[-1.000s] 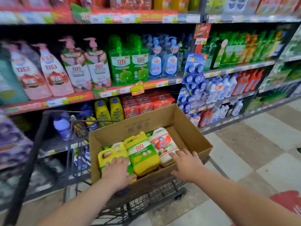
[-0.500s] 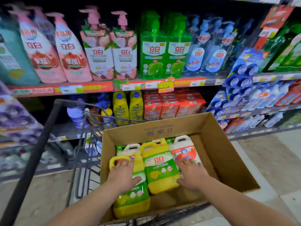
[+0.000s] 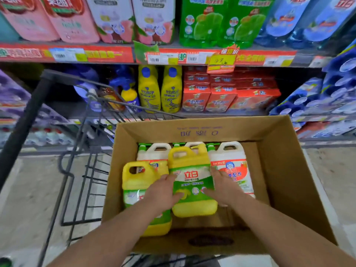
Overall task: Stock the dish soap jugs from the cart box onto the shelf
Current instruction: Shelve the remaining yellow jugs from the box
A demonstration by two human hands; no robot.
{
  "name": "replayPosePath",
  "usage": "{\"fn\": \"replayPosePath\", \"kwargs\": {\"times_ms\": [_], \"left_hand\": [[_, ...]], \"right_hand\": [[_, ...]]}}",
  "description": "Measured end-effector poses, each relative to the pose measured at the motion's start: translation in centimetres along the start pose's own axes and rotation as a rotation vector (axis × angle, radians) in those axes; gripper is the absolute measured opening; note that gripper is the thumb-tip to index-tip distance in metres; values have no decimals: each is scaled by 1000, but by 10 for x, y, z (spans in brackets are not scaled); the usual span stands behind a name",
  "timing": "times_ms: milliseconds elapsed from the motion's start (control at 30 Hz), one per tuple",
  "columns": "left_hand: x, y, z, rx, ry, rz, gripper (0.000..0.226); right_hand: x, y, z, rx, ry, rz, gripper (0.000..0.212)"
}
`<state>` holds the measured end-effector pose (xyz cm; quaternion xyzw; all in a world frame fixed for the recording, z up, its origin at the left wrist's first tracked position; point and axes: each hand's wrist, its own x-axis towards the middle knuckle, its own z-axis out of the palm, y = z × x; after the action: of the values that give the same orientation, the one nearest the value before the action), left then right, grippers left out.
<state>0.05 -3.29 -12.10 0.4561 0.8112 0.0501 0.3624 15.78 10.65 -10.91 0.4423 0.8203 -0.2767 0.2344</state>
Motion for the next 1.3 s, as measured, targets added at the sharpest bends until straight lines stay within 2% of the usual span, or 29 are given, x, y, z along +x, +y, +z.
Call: {"fn": "replayPosePath", "kwargs": {"times_ms": [100, 333, 567, 667, 733, 833, 900, 967, 1033, 1133, 1300], "left_hand": [[8, 5, 8, 21, 76, -63, 72], [16, 9, 14, -5, 252, -166, 63], [19, 15, 19, 6, 284, -204, 57], [22, 24, 23, 9, 247, -199, 55], [24, 30, 27, 0, 224, -206, 58], [23, 35, 29, -16, 210, -250, 77], [19, 36, 27, -96, 197, -295, 91], [16, 37, 22, -275, 175, -330, 93], [11, 41, 14, -572, 126, -342, 83], [0, 52, -1, -960, 64, -316, 62], [-24, 67, -30, -1097, 201, -214, 36]], "right_hand": [[19, 7, 6, 179, -19, -8, 99], [52, 16, 25, 636, -144, 82, 99], [54, 24, 37, 922, -222, 118, 82], [48, 30, 36, 992, -229, 105, 56], [45, 38, 33, 987, -225, 72, 48], [39, 46, 21, 935, -219, 48, 65], [35, 49, 9, 916, -219, 26, 72], [30, 51, -6, 925, -235, -17, 65], [26, 52, -22, 938, -247, -62, 55], [19, 45, -44, 939, -229, -118, 56], [6, 21, -82, 929, -175, -215, 59]]}}
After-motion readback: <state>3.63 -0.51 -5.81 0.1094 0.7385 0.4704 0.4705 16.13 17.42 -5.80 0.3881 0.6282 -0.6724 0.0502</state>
